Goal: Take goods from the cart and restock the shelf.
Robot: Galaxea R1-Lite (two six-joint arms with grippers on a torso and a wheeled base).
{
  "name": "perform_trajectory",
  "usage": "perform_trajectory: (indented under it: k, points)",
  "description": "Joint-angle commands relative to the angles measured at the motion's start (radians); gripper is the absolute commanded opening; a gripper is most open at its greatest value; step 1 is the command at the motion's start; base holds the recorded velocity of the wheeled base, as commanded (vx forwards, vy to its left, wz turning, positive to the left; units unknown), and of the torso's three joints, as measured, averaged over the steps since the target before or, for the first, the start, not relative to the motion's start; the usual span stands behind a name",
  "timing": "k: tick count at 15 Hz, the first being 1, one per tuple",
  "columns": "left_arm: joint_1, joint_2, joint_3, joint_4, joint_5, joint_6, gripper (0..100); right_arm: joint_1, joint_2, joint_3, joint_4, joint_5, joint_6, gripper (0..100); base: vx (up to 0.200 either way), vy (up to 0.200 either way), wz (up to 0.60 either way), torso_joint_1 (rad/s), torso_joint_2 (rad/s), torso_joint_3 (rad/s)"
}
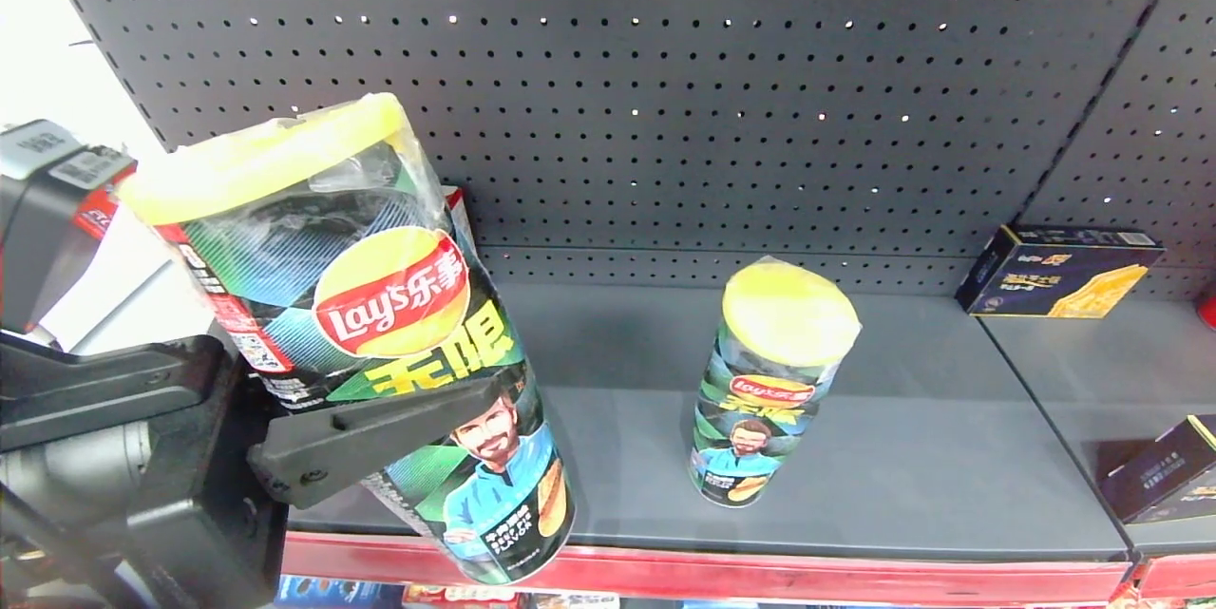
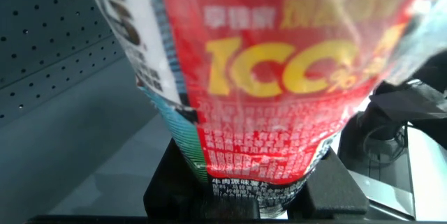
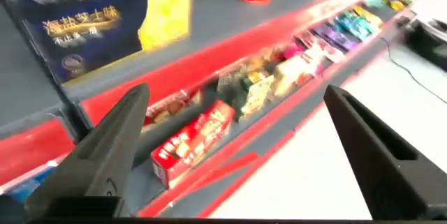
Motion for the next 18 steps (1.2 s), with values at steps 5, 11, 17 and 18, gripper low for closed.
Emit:
perform_trajectory:
  k: [5,11,17,18]
  points:
    - [-0.002,-0.018,0.035,0.0,-0.002,0.0,0,0.789,0.071,0.004,0.0,0.005,-0.002,100,0.0,0.0,0.0,0.0,0.0,0.0]
    - [-0.002,-0.041,0.04,0.004,-0.005,-0.002,0,0.78,0.011,0.004,-0.003,0.005,0.001,100,0.0,0.0,0.0,0.0,0.0,0.0]
    - [0.011,0.107,-0.044,0.009,0.004,0.033,0,0.78,0.011,0.004,-0.002,0.005,0.001,100,0.0,0.0,0.0,0.0,0.0,0.0]
    - [0.043,0.148,-0.063,0.004,0.004,0.058,0,0.781,0.011,0.004,-0.003,0.004,0.001,100,0.0,0.0,0.0,0.0,0.0,0.0]
